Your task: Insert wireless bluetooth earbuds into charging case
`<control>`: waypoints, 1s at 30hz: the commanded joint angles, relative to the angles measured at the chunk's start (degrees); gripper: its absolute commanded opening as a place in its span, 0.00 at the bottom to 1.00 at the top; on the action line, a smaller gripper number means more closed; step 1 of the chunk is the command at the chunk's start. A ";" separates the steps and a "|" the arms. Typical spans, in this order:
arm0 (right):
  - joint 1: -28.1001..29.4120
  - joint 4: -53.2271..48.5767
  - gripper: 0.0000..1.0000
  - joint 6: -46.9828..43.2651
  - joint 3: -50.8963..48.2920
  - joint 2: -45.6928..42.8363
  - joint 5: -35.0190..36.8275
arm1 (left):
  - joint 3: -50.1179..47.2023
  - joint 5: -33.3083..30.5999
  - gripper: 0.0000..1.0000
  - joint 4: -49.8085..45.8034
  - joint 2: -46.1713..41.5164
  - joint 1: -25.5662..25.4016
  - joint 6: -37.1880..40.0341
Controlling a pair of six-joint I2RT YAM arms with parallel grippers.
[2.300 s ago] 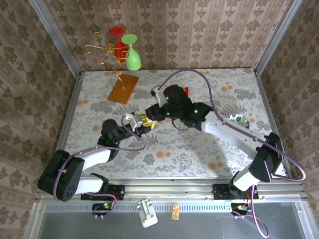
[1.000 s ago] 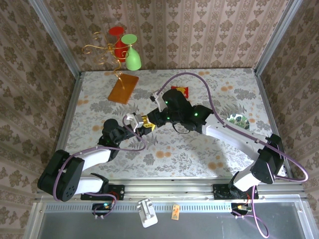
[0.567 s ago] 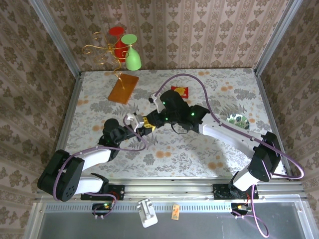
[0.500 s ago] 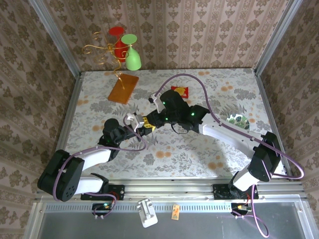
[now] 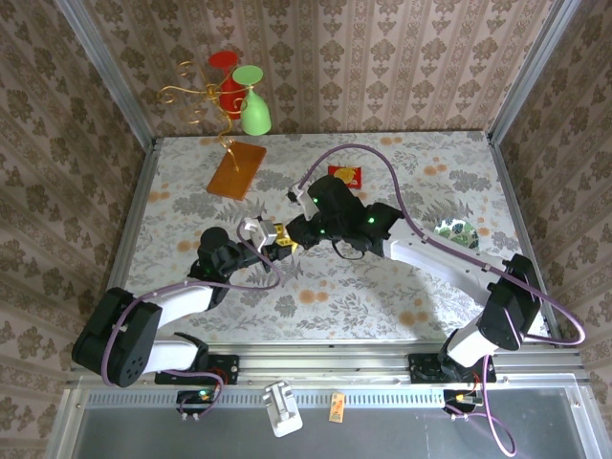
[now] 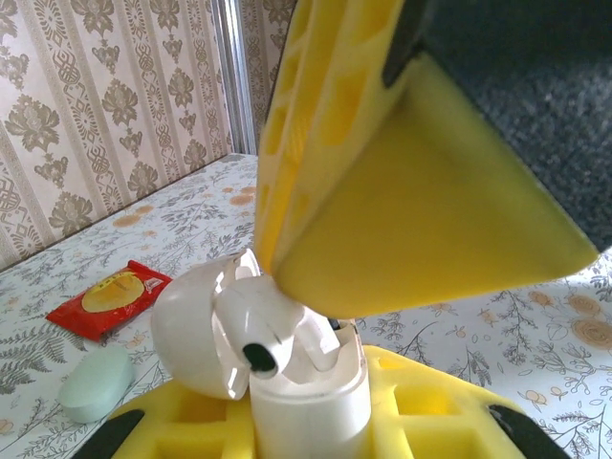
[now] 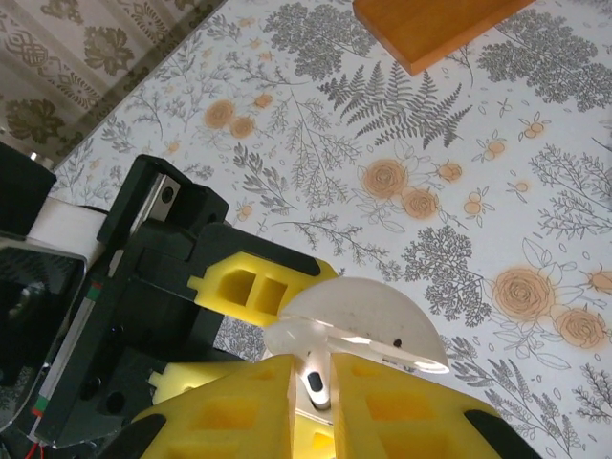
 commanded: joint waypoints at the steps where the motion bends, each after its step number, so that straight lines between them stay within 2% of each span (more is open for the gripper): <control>1: 0.28 -2.73 0.18 -1.46 -0.75 -1.63 2.43 | 2.18 0.45 0.09 1.70 -1.75 0.04 0.14; 9: 0.20 -1.91 0.16 -1.48 -1.16 -1.85 2.54 | 2.23 0.69 0.09 1.96 -1.85 0.08 -0.23; 14: 0.25 1.26 0.18 -1.38 -2.60 -4.21 -0.28 | 1.97 0.63 0.09 1.87 -1.71 0.21 0.00; 22: 0.26 3.57 0.31 -0.62 -1.54 -4.76 -0.60 | 1.79 0.73 0.09 1.87 -1.16 0.28 0.96; 30: 0.25 0.63 0.28 -0.33 3.26 0.69 -3.02 | 1.55 0.70 0.09 2.14 -1.14 0.29 1.19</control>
